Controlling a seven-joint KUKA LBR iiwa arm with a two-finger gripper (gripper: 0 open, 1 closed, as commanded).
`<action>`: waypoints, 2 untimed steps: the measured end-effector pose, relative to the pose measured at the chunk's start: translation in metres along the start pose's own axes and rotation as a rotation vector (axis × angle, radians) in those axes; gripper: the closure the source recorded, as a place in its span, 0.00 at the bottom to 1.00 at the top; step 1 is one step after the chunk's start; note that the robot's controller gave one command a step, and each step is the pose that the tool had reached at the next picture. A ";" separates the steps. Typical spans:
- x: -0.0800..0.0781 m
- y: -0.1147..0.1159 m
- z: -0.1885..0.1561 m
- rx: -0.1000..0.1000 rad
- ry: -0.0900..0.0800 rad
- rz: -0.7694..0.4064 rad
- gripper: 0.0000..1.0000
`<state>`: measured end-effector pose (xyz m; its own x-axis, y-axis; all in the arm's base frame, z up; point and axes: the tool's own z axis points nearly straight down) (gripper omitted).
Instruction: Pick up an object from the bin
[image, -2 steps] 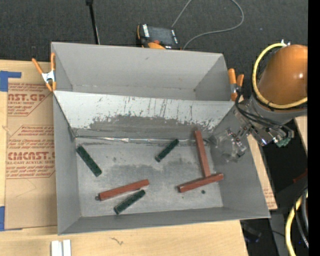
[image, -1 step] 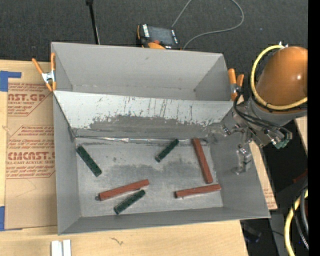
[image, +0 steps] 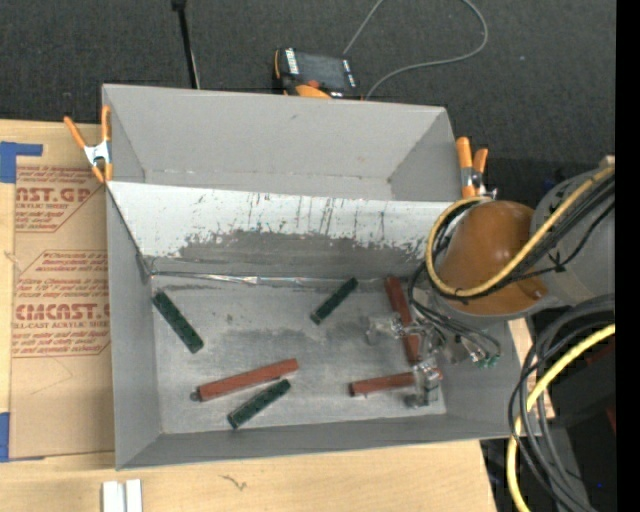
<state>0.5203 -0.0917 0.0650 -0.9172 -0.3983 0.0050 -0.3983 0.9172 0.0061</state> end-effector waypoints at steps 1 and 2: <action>0.000 -0.001 -0.003 0.001 0.003 0.000 1.00; 0.005 0.055 -0.130 0.009 -0.011 -0.228 1.00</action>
Offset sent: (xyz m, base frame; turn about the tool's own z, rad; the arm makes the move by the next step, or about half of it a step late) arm 0.0000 0.0000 0.0000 0.0000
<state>0.4950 -0.0435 0.1958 -0.8032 -0.5956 -0.0061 -0.5956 0.8033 -0.0029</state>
